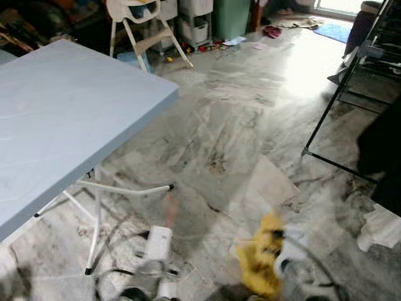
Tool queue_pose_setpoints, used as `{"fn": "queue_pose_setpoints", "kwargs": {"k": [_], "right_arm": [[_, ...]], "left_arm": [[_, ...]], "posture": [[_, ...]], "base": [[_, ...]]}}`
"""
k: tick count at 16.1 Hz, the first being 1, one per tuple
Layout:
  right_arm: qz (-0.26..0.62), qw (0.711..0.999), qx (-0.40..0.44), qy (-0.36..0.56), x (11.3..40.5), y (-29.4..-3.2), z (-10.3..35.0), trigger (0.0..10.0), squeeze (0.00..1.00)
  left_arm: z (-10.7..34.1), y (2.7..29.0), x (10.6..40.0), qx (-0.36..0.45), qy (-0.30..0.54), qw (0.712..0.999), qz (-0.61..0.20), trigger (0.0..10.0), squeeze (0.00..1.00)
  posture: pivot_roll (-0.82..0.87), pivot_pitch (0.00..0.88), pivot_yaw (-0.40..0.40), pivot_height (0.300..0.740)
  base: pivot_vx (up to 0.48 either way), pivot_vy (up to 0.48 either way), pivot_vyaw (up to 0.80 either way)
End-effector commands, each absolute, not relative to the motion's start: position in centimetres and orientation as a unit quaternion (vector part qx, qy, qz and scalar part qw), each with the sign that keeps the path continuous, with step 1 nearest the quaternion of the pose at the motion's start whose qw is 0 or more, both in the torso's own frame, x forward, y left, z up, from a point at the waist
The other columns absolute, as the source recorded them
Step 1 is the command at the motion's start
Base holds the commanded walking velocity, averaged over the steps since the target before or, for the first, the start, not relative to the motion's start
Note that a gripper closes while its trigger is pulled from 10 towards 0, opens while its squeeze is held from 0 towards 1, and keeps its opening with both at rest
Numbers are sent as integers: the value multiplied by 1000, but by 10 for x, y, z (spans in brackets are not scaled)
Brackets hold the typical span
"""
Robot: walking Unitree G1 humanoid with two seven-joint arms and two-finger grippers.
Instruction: Hang hanger
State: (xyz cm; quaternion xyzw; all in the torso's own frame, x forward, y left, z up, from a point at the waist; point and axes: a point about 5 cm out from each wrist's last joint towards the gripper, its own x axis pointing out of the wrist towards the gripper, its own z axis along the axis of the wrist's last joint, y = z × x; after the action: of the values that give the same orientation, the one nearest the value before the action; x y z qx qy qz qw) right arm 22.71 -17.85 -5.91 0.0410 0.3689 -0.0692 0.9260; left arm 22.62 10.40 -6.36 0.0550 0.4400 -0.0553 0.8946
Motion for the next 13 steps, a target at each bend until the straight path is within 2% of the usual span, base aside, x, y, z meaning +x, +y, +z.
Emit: {"fn": "queue_pose_setpoints", "kwargs": {"k": [1, 5, 7, 9, 13], "right_arm": [[-49, 919, 30, 390, 219, -174, -65, 10000, 0], [-31, 915, 13, 403, 213, -173, -69, 10000, 0], [-14, 913, -5, 407, 213, -173, -69, 10000, 0], [-14, 913, -8, 408, 214, -173, -69, 10000, 0], [-25, 914, -15, 405, 215, -176, -68, 10000, 0]], "left_arm": [[-67, 101, 221, 50, 458, 886, -49, 10000, 0], [-67, 87, 217, 46, 466, 882, -54, 10000, 0], [-66, 68, 214, 37, 473, 878, -60, 10000, 0], [-74, 102, 209, 50, 485, 872, -42, 10000, 0], [-75, 104, 207, 77, 486, 868, -57, 10000, 0]], "posture": [[-129, 71, 42, 740], [-118, 70, 28, 740], [-113, 68, 23, 740], [-107, 67, 21, 740], [-97, 65, 19, 740]], "base": [[0, 0, 0], [0, 0, 0], [0, 0, 0], [0, 0, 0], [0, 0, 0]]}}
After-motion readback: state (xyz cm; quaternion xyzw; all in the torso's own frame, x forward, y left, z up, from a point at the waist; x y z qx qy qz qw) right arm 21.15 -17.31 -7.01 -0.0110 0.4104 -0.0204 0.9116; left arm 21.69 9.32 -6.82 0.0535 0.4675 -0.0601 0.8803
